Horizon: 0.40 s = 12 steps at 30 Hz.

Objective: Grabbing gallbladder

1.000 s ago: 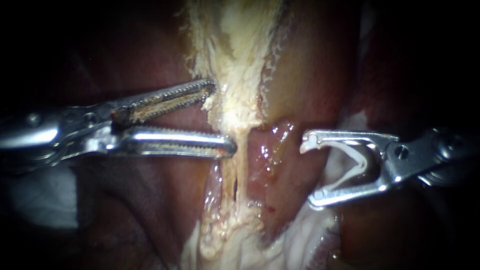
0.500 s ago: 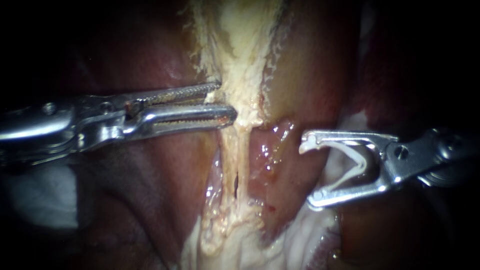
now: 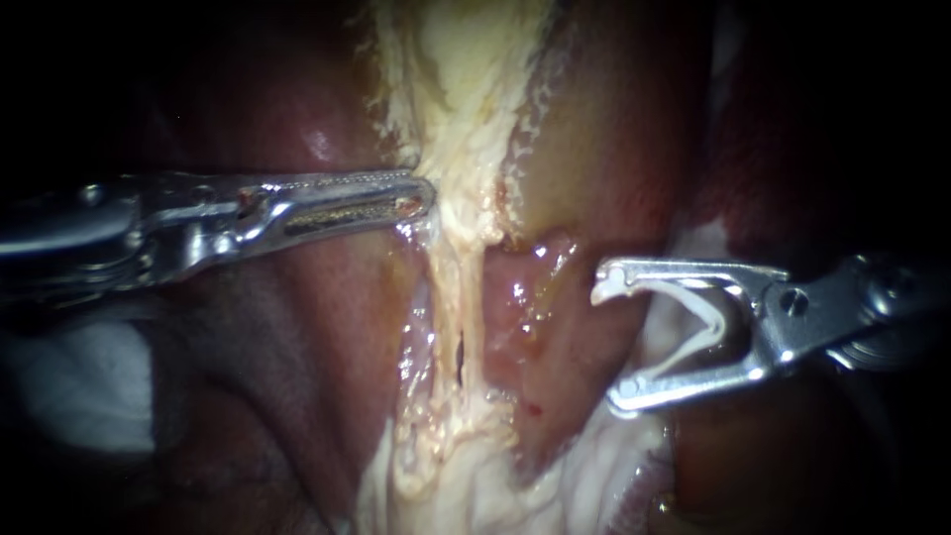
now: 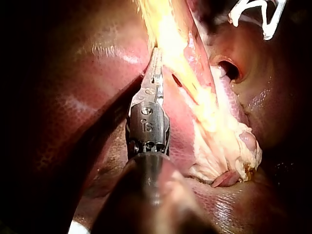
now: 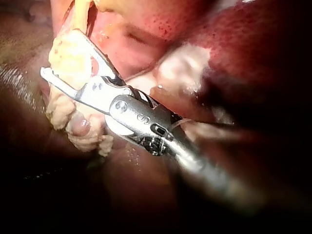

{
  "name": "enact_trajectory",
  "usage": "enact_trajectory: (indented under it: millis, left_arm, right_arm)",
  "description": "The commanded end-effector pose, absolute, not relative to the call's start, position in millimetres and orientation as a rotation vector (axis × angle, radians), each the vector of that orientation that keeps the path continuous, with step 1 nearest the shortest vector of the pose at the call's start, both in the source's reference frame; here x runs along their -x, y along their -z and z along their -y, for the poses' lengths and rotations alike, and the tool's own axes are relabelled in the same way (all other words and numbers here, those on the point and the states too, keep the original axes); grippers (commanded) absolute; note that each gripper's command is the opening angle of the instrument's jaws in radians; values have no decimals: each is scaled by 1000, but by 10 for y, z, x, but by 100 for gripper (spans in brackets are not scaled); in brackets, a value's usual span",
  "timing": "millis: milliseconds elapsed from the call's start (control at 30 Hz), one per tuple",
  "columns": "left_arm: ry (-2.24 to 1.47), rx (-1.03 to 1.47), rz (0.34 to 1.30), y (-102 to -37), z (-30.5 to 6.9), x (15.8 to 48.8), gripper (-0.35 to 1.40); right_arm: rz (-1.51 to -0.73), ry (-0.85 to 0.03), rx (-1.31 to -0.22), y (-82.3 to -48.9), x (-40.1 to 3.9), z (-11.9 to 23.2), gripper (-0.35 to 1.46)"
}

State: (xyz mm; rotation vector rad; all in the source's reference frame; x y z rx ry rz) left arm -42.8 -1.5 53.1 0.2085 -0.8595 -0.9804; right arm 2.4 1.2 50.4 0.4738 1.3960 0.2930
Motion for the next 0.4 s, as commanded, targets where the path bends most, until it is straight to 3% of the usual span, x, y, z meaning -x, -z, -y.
enact_trajectory:
  millis: [33,400]
  left_arm:
    - [978,-210,861,-528,16,429,-35]
    - [992,-223,861,-516,19,432,-35]
  right_arm:
    - [-1396,-292,-474,-504,-23,-12,57]
    - [-1396,-293,-474,-504,-23,-12,57]
